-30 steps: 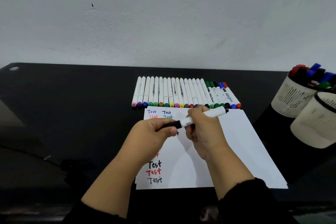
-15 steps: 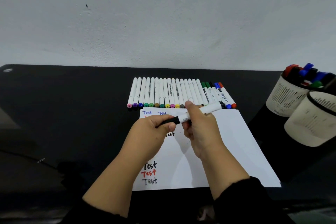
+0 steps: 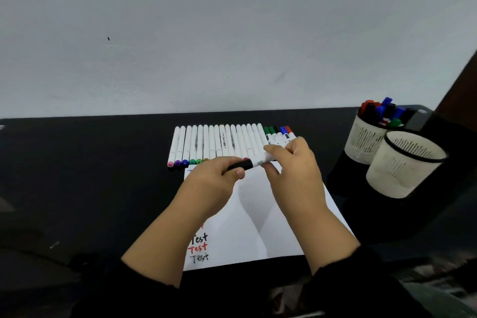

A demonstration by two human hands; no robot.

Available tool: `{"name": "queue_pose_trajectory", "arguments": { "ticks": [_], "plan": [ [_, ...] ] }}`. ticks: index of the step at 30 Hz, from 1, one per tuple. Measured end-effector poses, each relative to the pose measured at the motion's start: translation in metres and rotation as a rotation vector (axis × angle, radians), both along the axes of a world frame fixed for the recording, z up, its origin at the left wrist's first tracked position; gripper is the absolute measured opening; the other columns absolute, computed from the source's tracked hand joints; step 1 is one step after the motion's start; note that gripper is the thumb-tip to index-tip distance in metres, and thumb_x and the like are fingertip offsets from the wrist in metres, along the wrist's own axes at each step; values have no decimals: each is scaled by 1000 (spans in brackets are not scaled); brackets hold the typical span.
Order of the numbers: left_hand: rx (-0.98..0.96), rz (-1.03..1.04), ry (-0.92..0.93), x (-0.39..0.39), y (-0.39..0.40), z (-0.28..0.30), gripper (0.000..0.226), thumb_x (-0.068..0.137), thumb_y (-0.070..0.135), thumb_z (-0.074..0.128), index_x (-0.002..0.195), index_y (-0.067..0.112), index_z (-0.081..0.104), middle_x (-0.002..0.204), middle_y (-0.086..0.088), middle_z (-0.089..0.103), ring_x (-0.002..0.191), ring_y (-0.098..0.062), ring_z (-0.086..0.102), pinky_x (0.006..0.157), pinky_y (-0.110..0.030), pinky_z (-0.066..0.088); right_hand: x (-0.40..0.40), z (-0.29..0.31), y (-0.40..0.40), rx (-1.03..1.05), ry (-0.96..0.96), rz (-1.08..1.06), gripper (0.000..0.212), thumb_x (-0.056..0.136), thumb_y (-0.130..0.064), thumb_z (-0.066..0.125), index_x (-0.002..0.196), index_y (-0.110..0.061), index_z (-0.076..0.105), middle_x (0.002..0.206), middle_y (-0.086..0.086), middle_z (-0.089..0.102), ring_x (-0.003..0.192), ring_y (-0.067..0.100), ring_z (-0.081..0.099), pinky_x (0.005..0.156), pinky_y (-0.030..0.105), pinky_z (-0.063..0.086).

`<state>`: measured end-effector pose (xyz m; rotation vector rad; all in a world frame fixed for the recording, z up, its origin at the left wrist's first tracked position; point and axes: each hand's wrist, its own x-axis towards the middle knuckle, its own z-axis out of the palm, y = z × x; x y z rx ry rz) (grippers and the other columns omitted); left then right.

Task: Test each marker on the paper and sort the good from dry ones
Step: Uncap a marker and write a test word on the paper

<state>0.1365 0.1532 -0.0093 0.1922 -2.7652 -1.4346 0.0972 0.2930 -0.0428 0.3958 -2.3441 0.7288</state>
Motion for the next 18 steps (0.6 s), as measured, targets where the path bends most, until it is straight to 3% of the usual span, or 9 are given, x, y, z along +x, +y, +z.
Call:
{"name": "queue_pose_trajectory", "arguments": {
  "ticks": [3,6,8,11,18],
  "plan": [
    [110,-95,48,-9,13,14,29,94,33,52,121,36,58,110,16,61,88,2,52,68,-11,37,-9,11,24,31,31,-46,20,69,4,76,87,-3,69,80,11,55,68,25,52,48,30,45],
    [263,-191,92,-21,32,22,37,93,41,49,129,38,51,128,17,55,115,0,48,97,-20,33,-18,22,55,-12,19,-123,18,76,4,66,93,-2,67,87,13,57,73,32,55,54,34,45],
    [269,-215,107,-35,52,22,40,95,42,45,134,36,47,136,15,49,123,-3,42,99,-23,29,-24,28,78,-34,-17,-211,22,83,-1,62,104,-4,67,96,12,59,87,30,55,65,31,42],
    [130,-220,65,-60,86,13,42,98,38,41,140,30,42,145,7,41,131,-12,37,98,-24,28,-29,36,108,-68,33,-270,24,83,-3,64,106,-2,67,98,14,62,96,31,56,79,33,42],
    [-400,-289,22,-101,140,-51,52,99,38,35,147,18,26,154,1,25,141,-15,21,112,-30,21,-35,40,172,-20,29,-408,21,82,-6,65,102,-2,66,95,16,60,88,34,57,78,46,50]
  ]
}}
